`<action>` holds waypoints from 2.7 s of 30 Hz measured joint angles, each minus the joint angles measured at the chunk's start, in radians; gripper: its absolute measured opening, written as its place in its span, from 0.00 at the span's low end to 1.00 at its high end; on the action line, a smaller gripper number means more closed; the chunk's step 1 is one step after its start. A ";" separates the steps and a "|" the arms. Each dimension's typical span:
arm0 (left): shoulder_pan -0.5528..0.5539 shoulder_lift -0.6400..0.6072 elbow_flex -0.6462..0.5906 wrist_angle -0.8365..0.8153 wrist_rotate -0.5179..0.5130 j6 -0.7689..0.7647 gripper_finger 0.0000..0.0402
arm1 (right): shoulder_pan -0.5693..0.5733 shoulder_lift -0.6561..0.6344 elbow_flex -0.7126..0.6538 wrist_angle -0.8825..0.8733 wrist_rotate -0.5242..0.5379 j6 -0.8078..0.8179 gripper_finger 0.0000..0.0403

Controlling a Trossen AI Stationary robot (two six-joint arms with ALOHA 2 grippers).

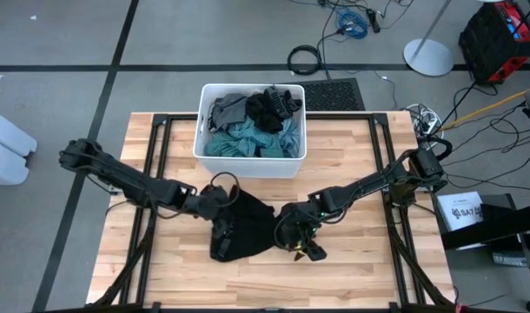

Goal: Sort clothes
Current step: Put the black underwear into the white bin

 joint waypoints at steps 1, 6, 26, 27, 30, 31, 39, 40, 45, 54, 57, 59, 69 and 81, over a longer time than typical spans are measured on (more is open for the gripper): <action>0.000 -0.003 0.021 0.001 0.000 0.017 0.03 | 0.000 0.000 0.000 0.014 0.000 0.000 0.39; 0.000 -0.030 0.128 0.002 0.000 0.109 0.03 | 0.000 0.000 0.000 0.098 0.000 0.001 0.39; -0.035 -0.059 0.446 0.010 0.274 0.255 0.02 | 0.029 -0.118 0.049 0.002 0.189 0.017 0.39; -0.037 -0.062 0.460 0.045 0.298 0.288 0.02 | 0.029 -0.131 0.049 -0.011 0.217 0.016 0.39; -0.023 -0.064 0.521 -0.134 0.214 0.299 0.02 | 0.030 -0.167 0.049 -0.023 0.275 0.018 0.39; -0.019 -0.061 0.537 -0.171 0.187 0.294 0.02 | 0.033 -0.179 0.048 -0.027 0.288 0.019 0.39; -0.017 -0.057 0.550 -0.062 0.167 0.297 0.02 | 0.092 -0.270 0.048 -0.029 0.398 -0.011 0.39; -0.015 -0.055 0.550 -0.032 0.153 0.280 0.02 | 0.103 -0.275 0.048 -0.031 0.423 -0.020 0.39; -0.003 -0.057 0.551 0.054 0.138 0.219 0.02 | 0.167 -0.251 0.049 -0.060 0.581 -0.178 0.39; 0.012 -0.055 0.551 -0.008 0.144 0.181 0.02 | 0.232 -0.118 0.048 -0.138 0.730 -0.242 0.39; 0.013 -0.055 0.551 -0.008 0.143 0.193 0.02 | 0.262 -0.073 0.048 -0.138 0.919 -0.302 0.39; 0.013 -0.055 0.551 -0.009 0.145 0.197 0.02 | 0.278 -0.041 0.048 -0.136 0.985 -0.347 0.39; 0.014 -0.055 0.550 -0.023 0.161 0.206 0.02 | 0.331 0.061 0.048 0.031 1.119 -0.446 0.39; 0.014 -0.055 0.550 -0.031 0.161 0.207 0.02 | 0.314 0.136 0.048 0.220 1.130 -0.455 0.32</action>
